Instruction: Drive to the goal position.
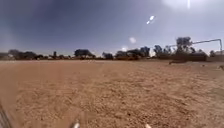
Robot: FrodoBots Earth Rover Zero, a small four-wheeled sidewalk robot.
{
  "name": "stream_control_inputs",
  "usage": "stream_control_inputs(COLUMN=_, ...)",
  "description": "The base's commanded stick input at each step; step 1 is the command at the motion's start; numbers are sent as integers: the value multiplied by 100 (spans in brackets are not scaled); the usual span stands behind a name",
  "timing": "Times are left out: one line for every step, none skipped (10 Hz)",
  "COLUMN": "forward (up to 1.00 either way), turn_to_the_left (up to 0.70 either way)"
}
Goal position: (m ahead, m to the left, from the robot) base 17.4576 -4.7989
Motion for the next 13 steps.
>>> stream_control_inputs(forward=45, turn_to_the_left=0)
stream_control_inputs(forward=45, turn_to_the_left=0)
stream_control_inputs(forward=45, turn_to_the_left=0)
stream_control_inputs(forward=45, turn_to_the_left=0)
stream_control_inputs(forward=45, turn_to_the_left=0)
stream_control_inputs(forward=45, turn_to_the_left=0)
stream_control_inputs(forward=45, turn_to_the_left=0)
stream_control_inputs(forward=45, turn_to_the_left=0)
stream_control_inputs(forward=45, turn_to_the_left=0)
stream_control_inputs(forward=45, turn_to_the_left=0)
stream_control_inputs(forward=45, turn_to_the_left=0)
stream_control_inputs(forward=45, turn_to_the_left=0)
stream_control_inputs(forward=45, turn_to_the_left=0)
